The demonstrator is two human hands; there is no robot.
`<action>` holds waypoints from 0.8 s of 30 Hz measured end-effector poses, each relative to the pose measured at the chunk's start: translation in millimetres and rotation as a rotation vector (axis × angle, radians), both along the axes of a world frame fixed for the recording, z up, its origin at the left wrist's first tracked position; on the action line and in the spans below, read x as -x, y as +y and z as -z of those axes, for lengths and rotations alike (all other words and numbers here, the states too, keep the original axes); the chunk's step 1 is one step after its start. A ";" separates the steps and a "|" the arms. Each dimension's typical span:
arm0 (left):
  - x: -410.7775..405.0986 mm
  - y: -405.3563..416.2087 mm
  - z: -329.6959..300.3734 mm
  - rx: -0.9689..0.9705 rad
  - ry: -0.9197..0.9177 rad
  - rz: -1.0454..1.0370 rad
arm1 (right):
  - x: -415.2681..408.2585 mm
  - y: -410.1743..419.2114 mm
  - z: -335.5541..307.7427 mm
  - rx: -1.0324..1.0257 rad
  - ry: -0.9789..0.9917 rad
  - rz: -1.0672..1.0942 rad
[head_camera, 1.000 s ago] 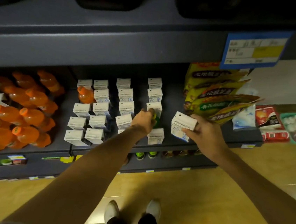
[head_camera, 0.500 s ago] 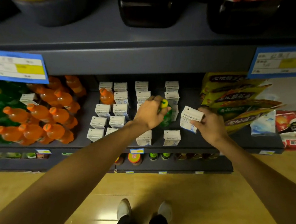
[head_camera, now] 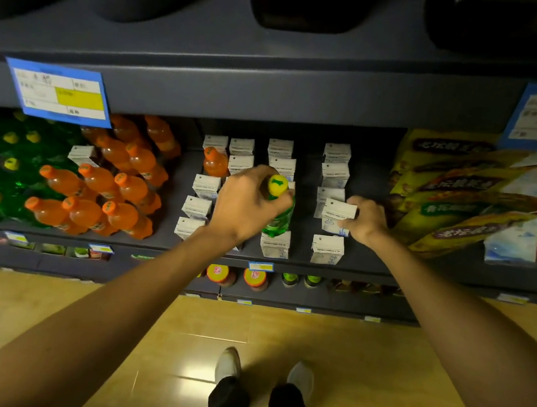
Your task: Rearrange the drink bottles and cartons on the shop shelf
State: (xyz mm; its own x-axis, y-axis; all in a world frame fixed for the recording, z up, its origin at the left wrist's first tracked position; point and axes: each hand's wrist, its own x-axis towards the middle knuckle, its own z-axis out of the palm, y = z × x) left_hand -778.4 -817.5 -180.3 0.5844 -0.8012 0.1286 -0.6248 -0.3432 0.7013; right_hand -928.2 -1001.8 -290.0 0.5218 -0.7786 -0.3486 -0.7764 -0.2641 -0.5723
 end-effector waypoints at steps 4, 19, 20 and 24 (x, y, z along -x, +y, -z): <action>4.7 14.6 3.8 -0.009 0.027 -0.051 | -4.7 -5.8 16.8 -0.096 0.041 0.032; 4.0 35.0 13.9 -0.008 0.005 -0.114 | -20.1 -7.2 40.7 -0.122 0.130 -0.028; 3.9 34.7 13.5 -0.007 0.006 -0.112 | -19.9 -7.3 41.2 -0.115 0.134 -0.030; 6.0 33.2 13.7 -0.011 0.011 -0.110 | -18.7 -8.0 38.8 -0.104 0.149 -0.042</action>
State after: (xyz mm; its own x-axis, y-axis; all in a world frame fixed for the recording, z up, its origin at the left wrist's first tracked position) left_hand -784.4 -784.3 -194.0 0.6699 -0.7337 0.1132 -0.5754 -0.4168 0.7037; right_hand -909.5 -1009.7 -328.8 0.4896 -0.7128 -0.5023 -0.8442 -0.2433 -0.4776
